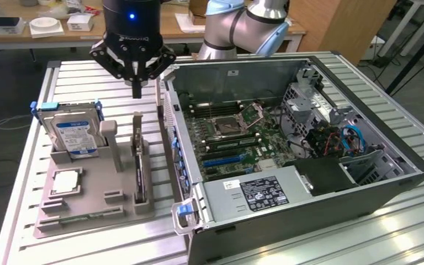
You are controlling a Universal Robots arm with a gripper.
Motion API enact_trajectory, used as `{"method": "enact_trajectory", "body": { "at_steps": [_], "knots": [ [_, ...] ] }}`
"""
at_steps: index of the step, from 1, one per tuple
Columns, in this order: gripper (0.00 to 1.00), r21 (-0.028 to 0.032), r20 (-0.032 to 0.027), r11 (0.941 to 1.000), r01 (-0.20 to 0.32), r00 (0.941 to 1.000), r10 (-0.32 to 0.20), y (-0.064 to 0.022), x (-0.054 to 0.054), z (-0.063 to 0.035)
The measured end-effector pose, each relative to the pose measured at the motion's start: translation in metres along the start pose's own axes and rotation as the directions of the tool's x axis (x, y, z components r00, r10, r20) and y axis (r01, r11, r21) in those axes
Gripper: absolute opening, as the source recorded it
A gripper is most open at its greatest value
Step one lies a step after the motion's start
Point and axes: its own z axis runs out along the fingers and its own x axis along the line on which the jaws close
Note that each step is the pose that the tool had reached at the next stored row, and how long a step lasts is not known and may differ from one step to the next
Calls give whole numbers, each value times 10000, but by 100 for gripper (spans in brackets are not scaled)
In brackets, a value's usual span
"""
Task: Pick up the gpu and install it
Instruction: 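Reach for the gpu, then pick up the gpu and move the gpu toward the slot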
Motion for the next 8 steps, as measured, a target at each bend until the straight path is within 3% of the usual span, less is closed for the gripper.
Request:
{"method": "enact_trajectory", "body": {
  "at_steps": [8],
  "knots": [
    [11,0,-1,10000,-2,10000,2,-1,22,1]
  ]
}}
